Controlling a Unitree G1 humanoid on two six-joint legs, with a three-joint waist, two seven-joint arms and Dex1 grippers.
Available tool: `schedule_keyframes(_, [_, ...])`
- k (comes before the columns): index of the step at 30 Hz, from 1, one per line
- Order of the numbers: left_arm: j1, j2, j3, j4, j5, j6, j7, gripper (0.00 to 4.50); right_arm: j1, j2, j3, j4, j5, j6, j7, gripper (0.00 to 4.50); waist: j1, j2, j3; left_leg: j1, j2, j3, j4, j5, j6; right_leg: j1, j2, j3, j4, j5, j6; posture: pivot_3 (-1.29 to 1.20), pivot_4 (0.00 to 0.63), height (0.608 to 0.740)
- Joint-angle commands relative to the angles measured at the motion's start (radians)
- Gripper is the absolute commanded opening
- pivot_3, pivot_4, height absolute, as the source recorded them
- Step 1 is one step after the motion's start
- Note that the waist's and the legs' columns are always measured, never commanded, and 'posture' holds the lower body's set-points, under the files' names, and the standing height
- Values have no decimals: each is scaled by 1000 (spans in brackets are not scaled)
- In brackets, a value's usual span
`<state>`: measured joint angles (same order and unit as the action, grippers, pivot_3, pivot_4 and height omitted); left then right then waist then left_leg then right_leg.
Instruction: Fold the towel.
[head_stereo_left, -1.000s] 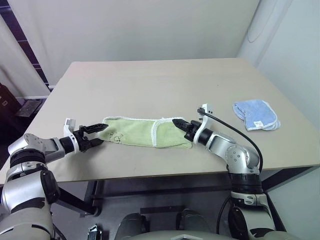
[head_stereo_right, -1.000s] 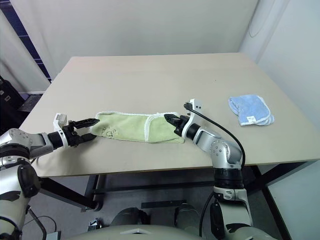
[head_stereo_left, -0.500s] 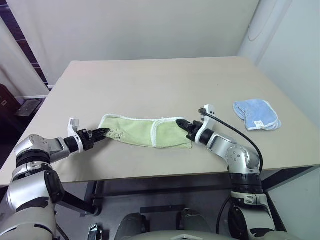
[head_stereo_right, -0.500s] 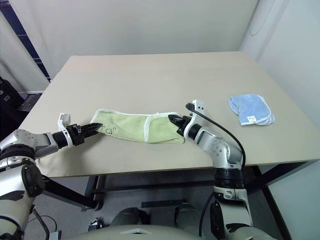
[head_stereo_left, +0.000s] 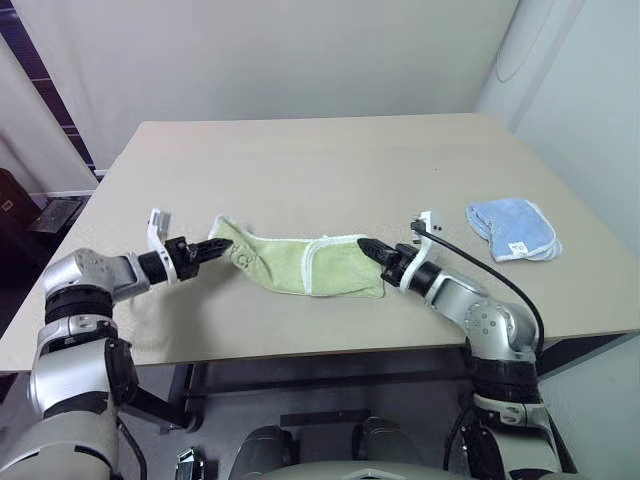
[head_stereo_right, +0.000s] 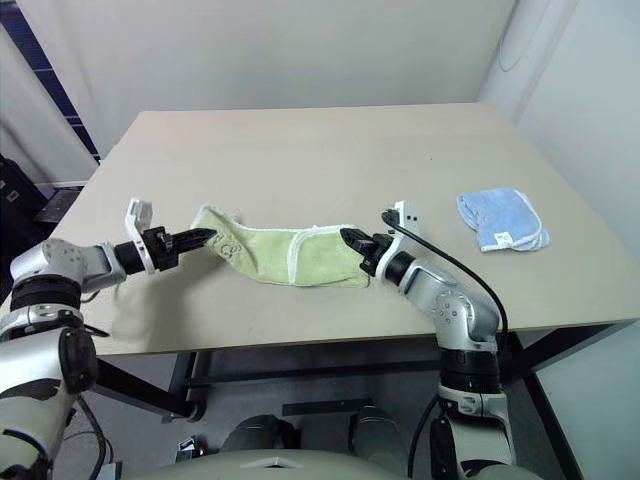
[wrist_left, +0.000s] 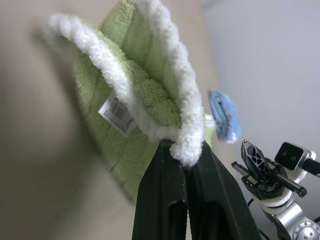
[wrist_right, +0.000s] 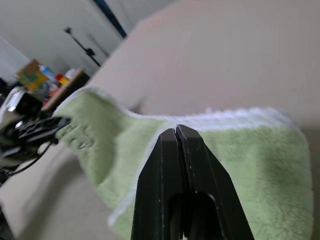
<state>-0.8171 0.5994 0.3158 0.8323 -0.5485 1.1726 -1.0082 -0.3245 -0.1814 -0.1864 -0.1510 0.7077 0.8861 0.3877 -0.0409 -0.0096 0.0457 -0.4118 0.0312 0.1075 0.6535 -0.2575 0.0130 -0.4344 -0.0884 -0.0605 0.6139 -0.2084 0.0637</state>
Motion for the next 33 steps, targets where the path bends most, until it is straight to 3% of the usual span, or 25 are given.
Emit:
schedule_keyframes(1, [-85, -52, -92, -117, -29, 13, -75, 26, 11, -9, -48, -99, 61, -6, -9, 0, 1, 0, 0, 0, 0, 0, 0, 0, 0, 0, 0, 0, 0, 0, 0, 0, 0, 740])
schedule_keyframes(11, [-122, -219, -408, -246, 20, -5, -188, 26, 52, -5, -112, -155, 90, -18, -138, 0, -4, 0, 0, 3, 1, 0, 1, 0, 1, 3, 3, 1, 0, -1, -1, 0, 0, 740])
schedule_keyframes(18, [-145, -343, -418, -115, 110, -151, -59, 26, 96, 15, -142, -179, 93, -47, -226, 0, 0, 0, 0, 2, 1, -1, 2, 0, 1, 3, 3, 2, -1, -1, -1, 0, 0, 740])
schedule_keyframes(24, [-105, -372, -426, -174, 83, -129, -88, 26, 107, 9, -146, -160, 95, -58, -248, 0, -3, 0, 1, 1, 1, -2, 3, 0, 1, 3, 3, 2, -1, -1, -1, 0, 0, 740])
schedule_keyframes(25, [-99, -374, -416, -188, 69, -119, -92, 527, 101, 9, -144, -149, 90, -59, -254, 0, -2, 0, 1, 1, 1, -2, 3, 0, 1, 3, 3, 2, -1, -1, -1, 0, 0, 740])
schedule_keyframes(27, [-87, -374, -405, -222, 48, -100, -102, 1079, 92, 8, -145, -131, 84, -63, -264, 0, -2, 0, 1, 1, 1, -2, 4, 0, 1, 3, 3, 2, -1, -1, -1, 0, 0, 740])
schedule_keyframes(33, [-66, -312, -361, -361, -49, -13, -170, 3289, 58, -10, -137, -101, 72, -87, -250, 0, -3, 1, 1, 1, 1, -2, 6, 0, 1, 4, 3, 2, -1, -1, -1, 0, 0, 740])
